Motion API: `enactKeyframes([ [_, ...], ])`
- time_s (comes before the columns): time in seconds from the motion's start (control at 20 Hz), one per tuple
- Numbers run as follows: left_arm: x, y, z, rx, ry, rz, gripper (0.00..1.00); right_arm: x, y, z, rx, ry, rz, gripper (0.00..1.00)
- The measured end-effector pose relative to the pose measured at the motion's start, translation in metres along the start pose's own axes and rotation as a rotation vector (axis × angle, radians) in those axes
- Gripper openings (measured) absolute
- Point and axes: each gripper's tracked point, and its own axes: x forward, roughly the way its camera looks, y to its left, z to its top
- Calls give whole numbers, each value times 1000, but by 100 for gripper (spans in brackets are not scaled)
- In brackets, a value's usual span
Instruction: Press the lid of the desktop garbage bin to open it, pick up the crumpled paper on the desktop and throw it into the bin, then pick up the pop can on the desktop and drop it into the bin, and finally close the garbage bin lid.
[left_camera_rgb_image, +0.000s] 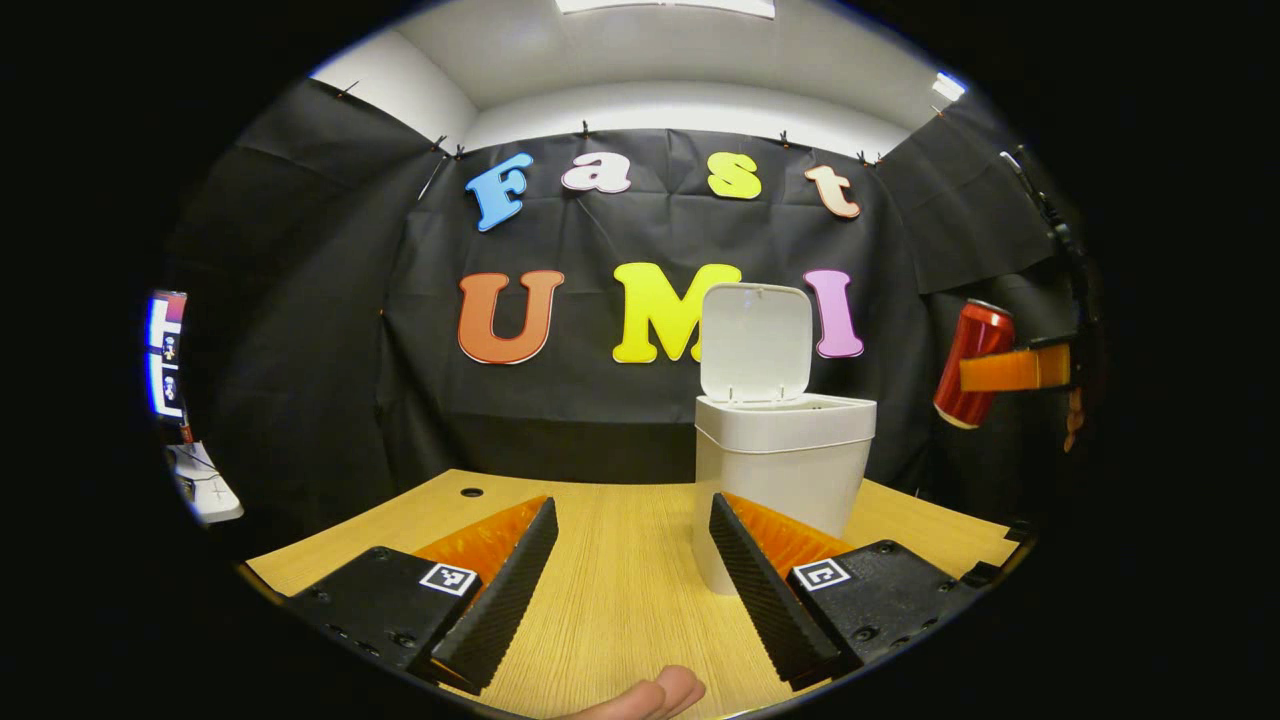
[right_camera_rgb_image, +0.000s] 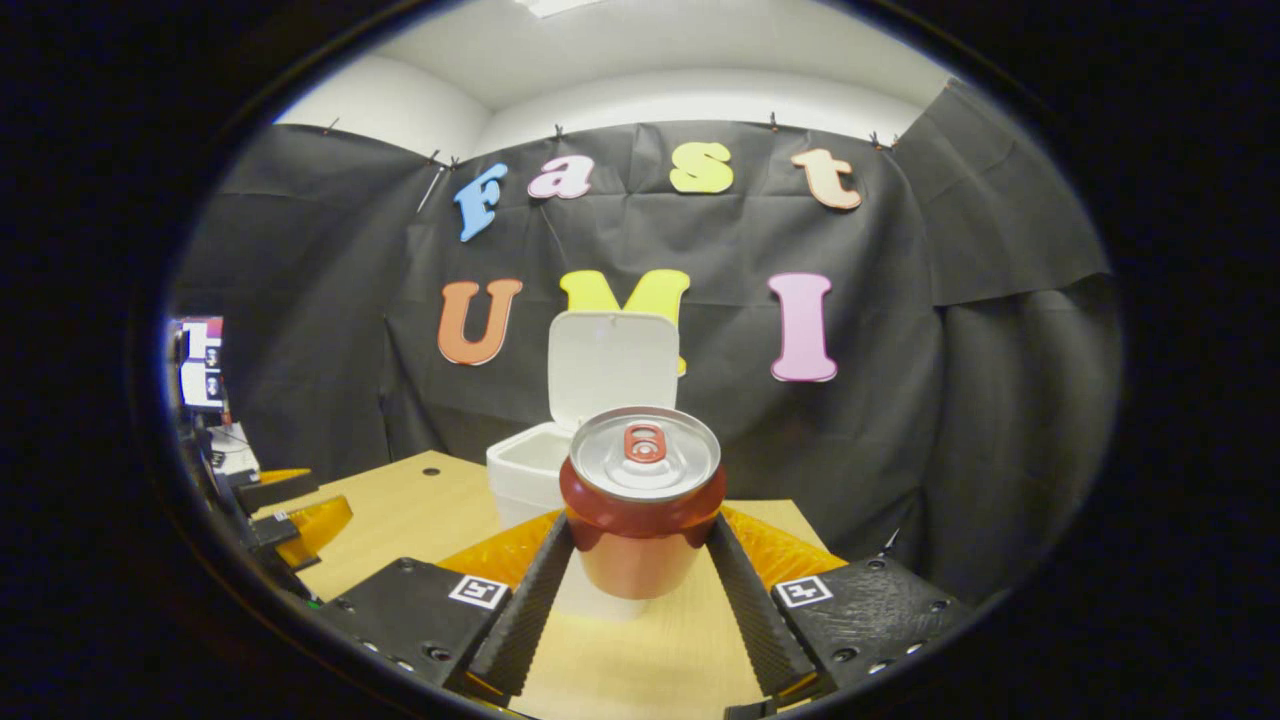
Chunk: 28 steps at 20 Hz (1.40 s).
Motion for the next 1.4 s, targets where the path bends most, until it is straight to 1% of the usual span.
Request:
enactKeyframes([
  [0.1,0,4,-1,4,6,0,99,13,6,25,-11,-13,9,82],
  [0.35,0,12,0,-7,2,-7,99,61,18,71,-26,-7,-2,81],
  [0.55,0,24,0,-26,0,0,99,109,30,88,-30,35,-1,81],
  [0.7,2,30,-1,-42,2,10,99,147,43,98,-16,42,11,81],
  [0.75,4,33,-3,-46,9,18,99,162,46,95,-8,56,11,81],
  [0.85,4,34,-2,-35,7,20,99,192,47,77,1,123,-1,82],
  [1.0,5,33,-1,-32,0,16,100,226,32,44,-38,241,-80,82],
  [1.05,4,32,-3,-30,2,13,98,233,27,37,-34,261,-92,82],
  [1.15,5,34,-8,-22,14,16,99,243,17,24,-3,291,-116,82],
  [1.3,11,30,-15,-26,32,3,99,249,11,16,14,304,-127,82],
  [1.4,12,31,-19,-27,47,6,100,253,13,10,11,318,-121,82],
])
